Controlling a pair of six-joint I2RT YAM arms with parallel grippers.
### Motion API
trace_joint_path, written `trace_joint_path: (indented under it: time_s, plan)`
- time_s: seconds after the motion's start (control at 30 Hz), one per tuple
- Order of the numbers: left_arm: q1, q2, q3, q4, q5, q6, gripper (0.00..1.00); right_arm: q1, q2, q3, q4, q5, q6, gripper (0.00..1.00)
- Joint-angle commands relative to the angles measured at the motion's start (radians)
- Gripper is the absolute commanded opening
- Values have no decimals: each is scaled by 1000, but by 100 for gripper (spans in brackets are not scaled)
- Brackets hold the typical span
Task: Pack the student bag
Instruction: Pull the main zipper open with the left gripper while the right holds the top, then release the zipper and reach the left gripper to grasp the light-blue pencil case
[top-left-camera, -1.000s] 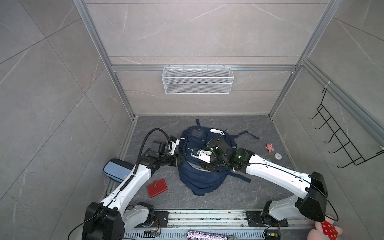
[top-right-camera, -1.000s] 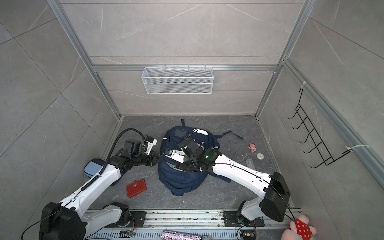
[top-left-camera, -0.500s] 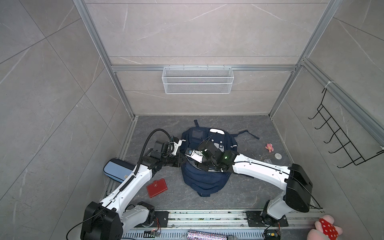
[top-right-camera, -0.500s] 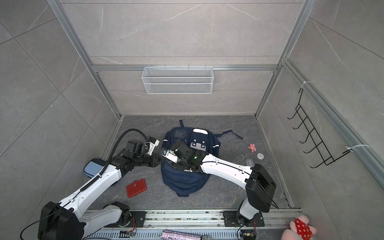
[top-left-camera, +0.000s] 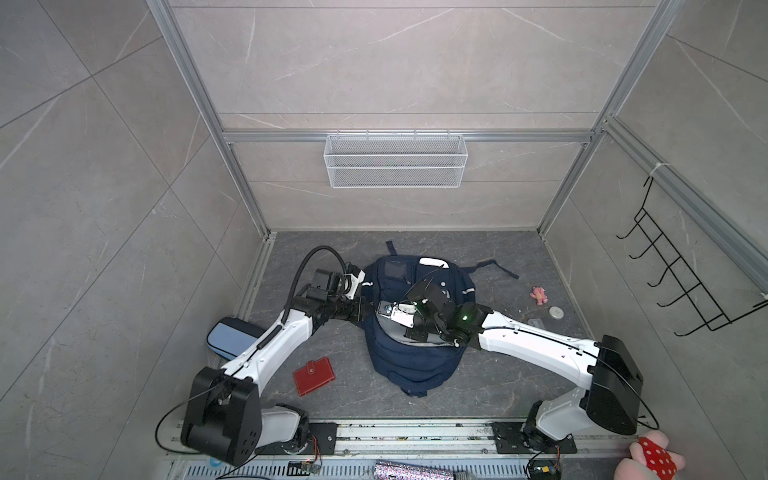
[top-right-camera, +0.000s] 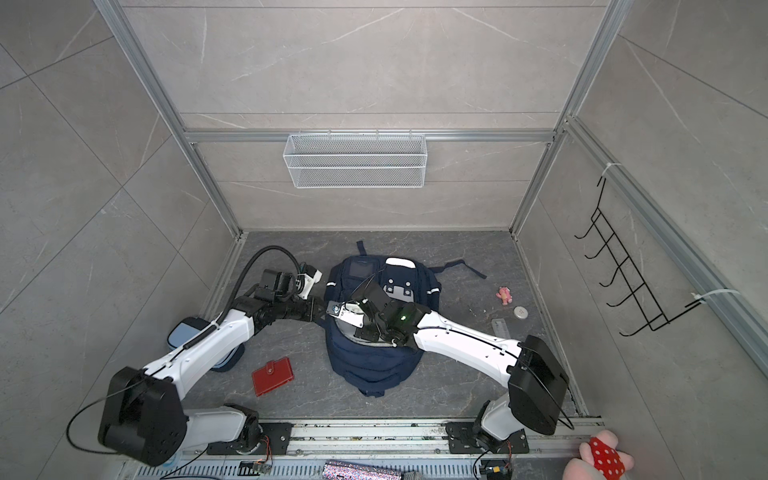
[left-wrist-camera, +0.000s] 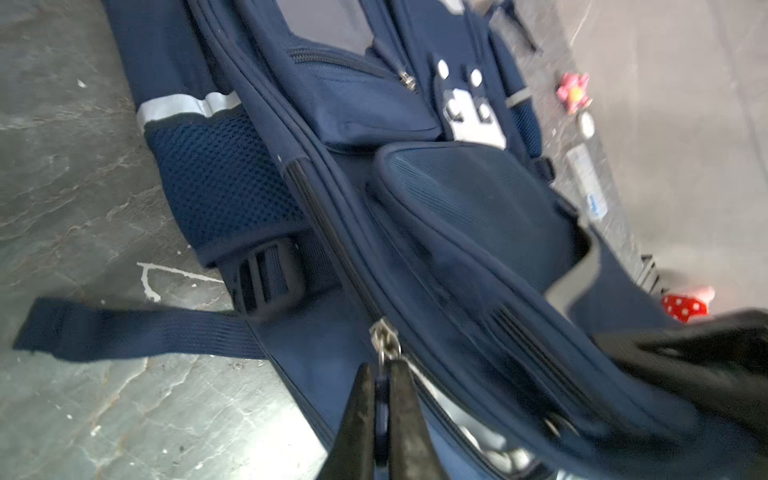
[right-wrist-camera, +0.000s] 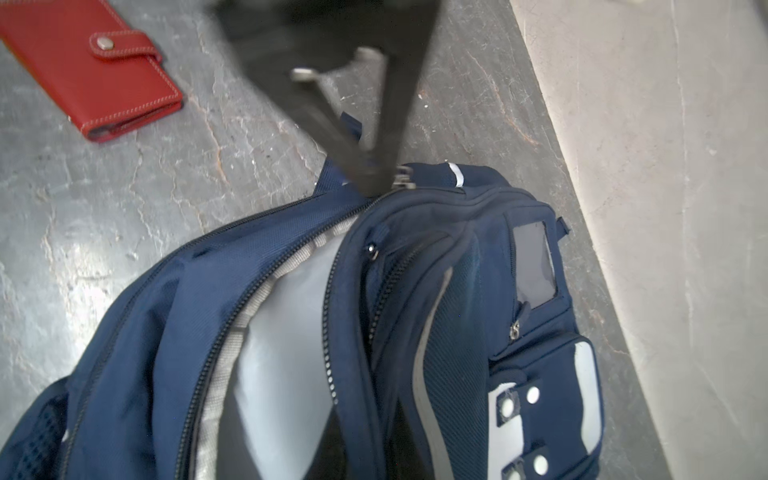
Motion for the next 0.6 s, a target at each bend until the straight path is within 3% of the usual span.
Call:
trace_joint_path:
  time_s: [0.0,0.17,0.33,0.37,0.47,0.57]
  plan:
    - [38,104,157,6,-11,179,0,16,-51,8,-77,4,-68,0]
    - [47,205,236,17,9,193,0,12,-52,28,-76,13,-24,0]
    - [47,148,192,80,-30,76,1,-36,-27,74,-68,-10,57,0]
    - [47,115,176,76,-61,44,9,-51,-18,86,-64,-15,74,0]
    - [47,-4,144,-21,-177,-53,51,-95,17,142,-72,-16,110,0]
    - [67,-111,147,-255,-306,-159,77,-124,51,199,-103,-8,123,0]
